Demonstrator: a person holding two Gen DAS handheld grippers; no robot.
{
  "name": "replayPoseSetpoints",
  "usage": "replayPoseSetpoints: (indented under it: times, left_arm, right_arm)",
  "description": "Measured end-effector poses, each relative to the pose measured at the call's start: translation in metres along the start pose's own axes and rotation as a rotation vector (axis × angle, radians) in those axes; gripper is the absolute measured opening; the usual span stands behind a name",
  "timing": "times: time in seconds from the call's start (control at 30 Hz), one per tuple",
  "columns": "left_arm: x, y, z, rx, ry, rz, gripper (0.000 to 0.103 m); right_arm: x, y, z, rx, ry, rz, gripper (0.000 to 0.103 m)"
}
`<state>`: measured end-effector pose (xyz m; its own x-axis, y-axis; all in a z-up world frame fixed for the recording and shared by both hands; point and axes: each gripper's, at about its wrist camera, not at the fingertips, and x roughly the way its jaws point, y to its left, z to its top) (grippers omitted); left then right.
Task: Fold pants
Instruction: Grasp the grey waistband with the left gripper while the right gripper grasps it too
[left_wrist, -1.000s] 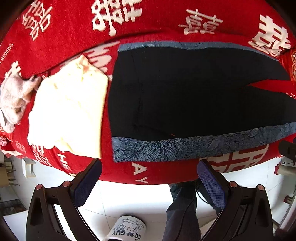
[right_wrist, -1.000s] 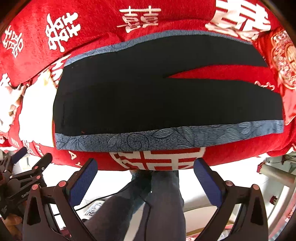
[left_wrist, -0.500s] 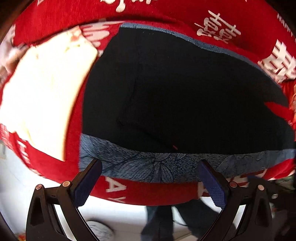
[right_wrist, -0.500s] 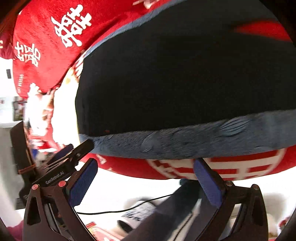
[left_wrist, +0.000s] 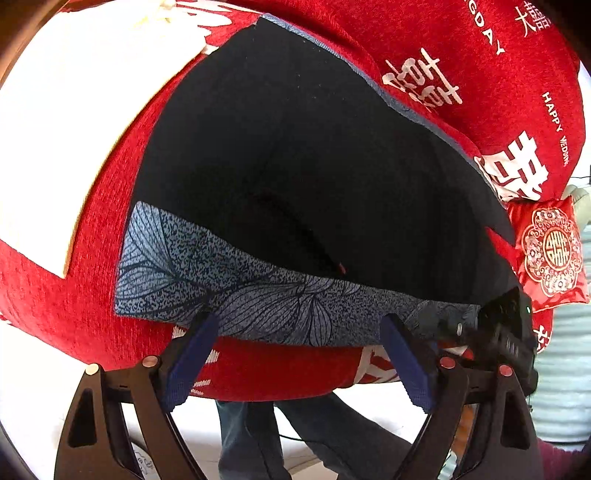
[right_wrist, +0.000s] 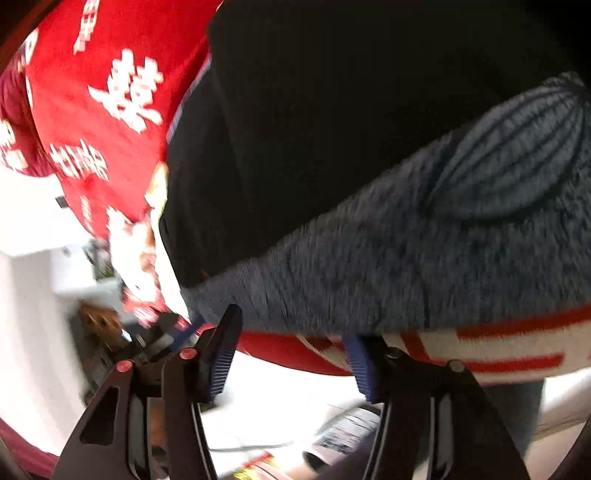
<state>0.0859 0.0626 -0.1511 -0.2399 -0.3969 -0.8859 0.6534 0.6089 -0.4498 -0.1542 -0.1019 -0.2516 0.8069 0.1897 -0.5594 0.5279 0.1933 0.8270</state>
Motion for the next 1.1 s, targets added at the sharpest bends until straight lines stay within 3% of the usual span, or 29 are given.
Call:
replayPoseSetpoints:
  times: [0.03,0.07,0.1,0.17,0.27,0.37,0.47,0.53,0.57,0.6,0.7,0.83,1.0,1.1]
  left_arm:
    - [0.001,0.002,-0.003,-0.001,0.000,-0.003,0.091]
    - [0.003,0.003,-0.006,-0.009,0.004,-0.009,0.091]
    - [0.003,0.007,-0.009,-0.025,0.012,-0.017,0.091]
    - [0.006,0.014,-0.018,-0.071,-0.004,-0.053,0.091]
    - [0.005,0.022,-0.025,-0.203,0.018,-0.181,0.091]
    - [0.003,0.023,-0.011,-0.301,-0.045,-0.269,0.091]
    - [0.007,0.021,0.007,-0.354,-0.089,-0.274,0.091]
    - [0.010,0.018,0.016,-0.335,-0.105,-0.244,0.074]
    - [0.014,0.018,0.019,-0.311,-0.101,-0.225,0.057]
    - [0.015,0.015,0.020,-0.296,-0.101,-0.236,0.047]
    - [0.007,0.010,0.021,-0.222,-0.122,-0.251,0.030]
    - [-0.003,-0.004,0.030,-0.116,-0.121,-0.250,0.030]
    - [-0.010,-0.016,0.038,-0.058,-0.088,-0.244,0.030]
    - [-0.017,-0.019,0.041,-0.051,-0.078,-0.258,0.030]
  right_arm:
    - [0.001,-0.004,0.005,0.030,-0.024,0.042,0.056]
    - [0.003,-0.007,0.008,0.061,-0.032,0.069,0.046]
    - [0.002,-0.009,0.017,0.066,-0.045,0.096,0.029]
    - [0.003,-0.010,0.020,0.108,-0.043,0.143,0.017]
    - [-0.014,0.008,0.019,0.085,-0.044,0.212,0.016]
    - [-0.027,0.027,0.015,0.047,-0.027,0.240,0.016]
    - [-0.034,0.041,0.018,0.023,-0.007,0.258,0.016]
    - [-0.034,0.046,0.020,0.012,0.009,0.261,0.016]
    - [-0.035,0.048,0.022,0.002,0.017,0.258,0.016]
    - [-0.036,0.049,0.022,-0.010,0.025,0.255,0.018]
    - [-0.038,0.042,0.022,-0.016,0.033,0.234,0.019]
    - [-0.041,0.016,0.019,0.018,0.016,0.191,0.021]
    - [-0.060,-0.025,0.007,0.110,-0.064,0.183,0.051]
    - [-0.068,-0.047,0.002,0.191,-0.126,0.253,0.055]
